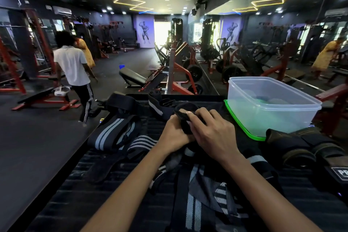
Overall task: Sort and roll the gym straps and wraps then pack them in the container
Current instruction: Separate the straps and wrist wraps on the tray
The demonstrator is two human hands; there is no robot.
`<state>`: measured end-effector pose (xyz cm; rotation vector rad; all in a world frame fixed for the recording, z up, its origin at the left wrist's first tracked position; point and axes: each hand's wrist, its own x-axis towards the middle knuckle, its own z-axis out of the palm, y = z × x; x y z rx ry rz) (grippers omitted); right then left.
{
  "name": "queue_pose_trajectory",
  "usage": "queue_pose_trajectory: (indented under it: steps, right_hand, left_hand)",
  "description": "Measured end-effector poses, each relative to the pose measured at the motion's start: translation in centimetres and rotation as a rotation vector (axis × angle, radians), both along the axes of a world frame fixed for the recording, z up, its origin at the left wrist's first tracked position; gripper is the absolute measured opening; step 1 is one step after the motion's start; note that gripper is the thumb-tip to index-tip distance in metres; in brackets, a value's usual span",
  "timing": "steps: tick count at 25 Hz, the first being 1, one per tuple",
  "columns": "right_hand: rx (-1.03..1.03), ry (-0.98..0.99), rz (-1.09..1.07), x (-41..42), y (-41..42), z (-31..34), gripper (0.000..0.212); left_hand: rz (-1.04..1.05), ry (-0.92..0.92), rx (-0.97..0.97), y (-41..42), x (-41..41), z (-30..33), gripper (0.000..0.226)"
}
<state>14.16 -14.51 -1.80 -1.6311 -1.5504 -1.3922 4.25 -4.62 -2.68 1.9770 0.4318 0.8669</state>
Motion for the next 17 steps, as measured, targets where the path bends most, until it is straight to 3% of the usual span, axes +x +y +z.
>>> queue_pose_trajectory:
  steps: [2,9,12,16,17]
  right_hand:
    - [0.012,0.029,0.017,-0.2,0.0,0.0,0.016]
    - [0.077,0.342,0.254,-0.5,-0.2,0.6,0.013]
    - [0.016,0.377,0.327,-0.6,-0.2,0.8,0.014]
    - [-0.123,0.438,0.404,0.4,-0.8,1.3,0.035]
    - [-0.141,0.469,0.395,1.0,-0.9,1.5,0.036]
  left_hand:
    - [0.013,0.04,0.054,0.0,0.2,-0.2,0.027]
    - [0.025,-0.017,0.041,-0.2,0.3,0.2,0.039]
    - [0.08,-0.032,0.037,-0.2,0.0,-0.3,0.036]
    - [0.068,0.038,-0.248,0.1,-0.9,0.6,0.014]
    - [0.084,-0.012,-0.287,0.5,-0.9,0.9,0.02]
